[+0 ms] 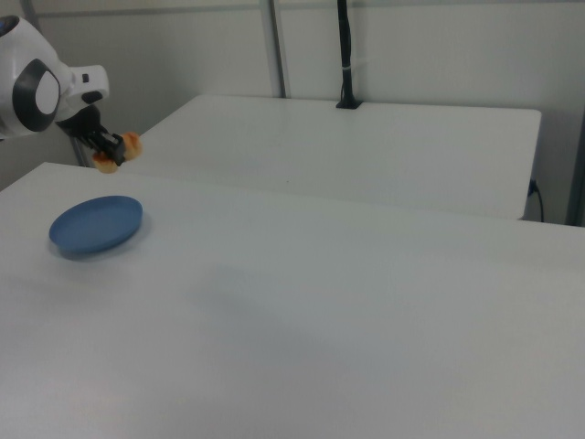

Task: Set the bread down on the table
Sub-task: 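Lift the bread roll off the plate and carry it away, then lower the bread roll onto the bare table surface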

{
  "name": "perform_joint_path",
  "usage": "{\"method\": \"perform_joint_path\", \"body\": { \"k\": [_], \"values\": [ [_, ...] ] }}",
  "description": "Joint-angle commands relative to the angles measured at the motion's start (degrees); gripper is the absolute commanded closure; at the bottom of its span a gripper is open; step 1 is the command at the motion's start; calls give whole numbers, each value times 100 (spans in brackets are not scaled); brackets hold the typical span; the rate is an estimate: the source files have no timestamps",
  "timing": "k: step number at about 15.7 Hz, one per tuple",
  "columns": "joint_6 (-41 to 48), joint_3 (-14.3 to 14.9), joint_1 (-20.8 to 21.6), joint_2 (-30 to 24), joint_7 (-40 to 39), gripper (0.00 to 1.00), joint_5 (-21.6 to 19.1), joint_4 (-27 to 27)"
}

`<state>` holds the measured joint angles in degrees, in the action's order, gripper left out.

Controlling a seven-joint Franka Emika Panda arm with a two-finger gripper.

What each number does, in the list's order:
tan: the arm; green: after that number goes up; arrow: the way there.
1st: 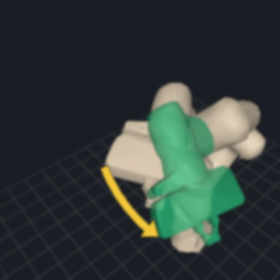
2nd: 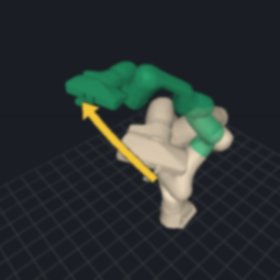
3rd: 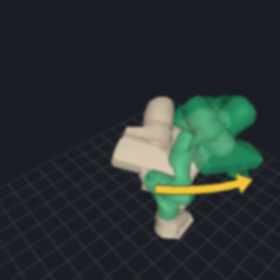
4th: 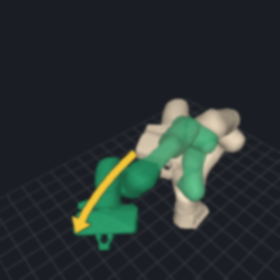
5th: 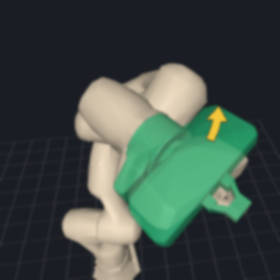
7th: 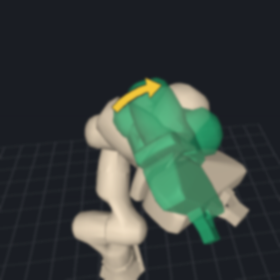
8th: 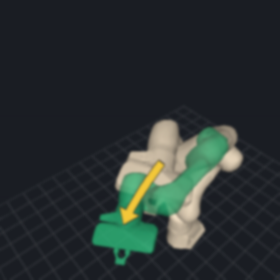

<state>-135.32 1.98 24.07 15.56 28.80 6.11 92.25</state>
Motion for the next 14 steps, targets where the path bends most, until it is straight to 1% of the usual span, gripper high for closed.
{"method": "perform_joint_path", "body": {
  "k": [1, 3, 4, 6, 9, 12, 14],
  "values": [
    [417, -137, -638, -1193, -637, 100, 13, 1241],
    [655, -128, -1016, -1685, -1084, 100, 4, 1863],
    [734, -128, -1096, -1792, -1278, 100, 4, 2111],
    [762, -128, -1307, -1863, -1499, 100, 4, 2445],
    [779, -32, -1597, -1925, -1876, 100, 4, 2823],
    [1199, 292, -1660, -1916, -2534, 100, -14, 2983],
    [1306, 530, -1668, -1881, -2948, 100, -145, 3027]
  ]
}}
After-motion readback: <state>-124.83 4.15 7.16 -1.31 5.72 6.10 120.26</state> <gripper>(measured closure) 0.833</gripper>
